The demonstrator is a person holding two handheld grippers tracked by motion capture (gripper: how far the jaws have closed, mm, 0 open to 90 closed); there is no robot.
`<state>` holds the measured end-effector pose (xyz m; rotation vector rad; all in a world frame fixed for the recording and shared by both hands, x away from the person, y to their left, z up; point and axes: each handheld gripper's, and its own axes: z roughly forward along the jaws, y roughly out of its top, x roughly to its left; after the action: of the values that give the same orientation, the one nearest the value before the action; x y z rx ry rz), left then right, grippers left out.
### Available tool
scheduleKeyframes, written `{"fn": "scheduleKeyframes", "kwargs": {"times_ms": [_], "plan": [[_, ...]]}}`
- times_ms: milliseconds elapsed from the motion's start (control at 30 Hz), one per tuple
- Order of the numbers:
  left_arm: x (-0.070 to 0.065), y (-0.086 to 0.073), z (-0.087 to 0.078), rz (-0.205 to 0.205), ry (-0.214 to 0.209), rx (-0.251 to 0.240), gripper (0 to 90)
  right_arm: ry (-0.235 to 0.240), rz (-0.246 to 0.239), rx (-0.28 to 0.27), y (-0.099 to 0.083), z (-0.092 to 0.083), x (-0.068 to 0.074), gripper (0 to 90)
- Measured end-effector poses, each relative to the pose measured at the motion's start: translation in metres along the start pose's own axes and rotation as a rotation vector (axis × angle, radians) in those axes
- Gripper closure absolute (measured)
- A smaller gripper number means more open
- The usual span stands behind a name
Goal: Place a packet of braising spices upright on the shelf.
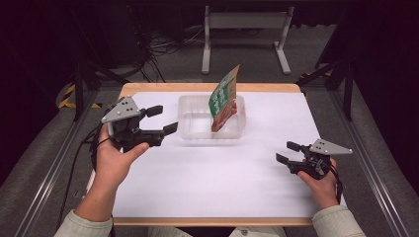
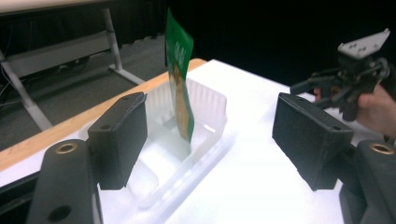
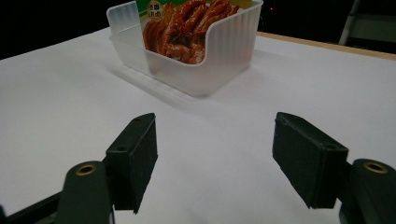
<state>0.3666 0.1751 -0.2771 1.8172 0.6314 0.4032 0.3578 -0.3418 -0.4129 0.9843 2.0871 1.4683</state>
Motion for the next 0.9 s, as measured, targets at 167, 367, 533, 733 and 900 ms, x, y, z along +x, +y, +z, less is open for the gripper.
{"fn": "scheduleKeyframes", "kwargs": {"times_ms": [167,367,533,733,900], "plan": [[0.007,-0.015,-0.01,0.008,0.01,-0.007,24.2,0.015,-0.001,-0.011,0.0,-0.004,0.001,29.3],[0.016,-0.034,-0.018,-0.004,0.007,-0.003,22.1,0.019,-0.015,-0.011,-0.001,-0.007,0.003,26.8],[0.016,-0.048,-0.02,-0.001,0.007,0.002,20.9,0.01,-0.014,-0.005,-0.003,-0.008,0.001,22.1],[0.018,-0.08,-0.017,-0.025,0.039,-0.035,25.2,0.007,-0.013,0.006,-0.004,-0.007,0.0,19.3],[0.016,-0.105,-0.008,-0.023,0.062,-0.016,26.7,0.006,-0.018,0.007,-0.005,-0.006,0.0,19.1]]}}
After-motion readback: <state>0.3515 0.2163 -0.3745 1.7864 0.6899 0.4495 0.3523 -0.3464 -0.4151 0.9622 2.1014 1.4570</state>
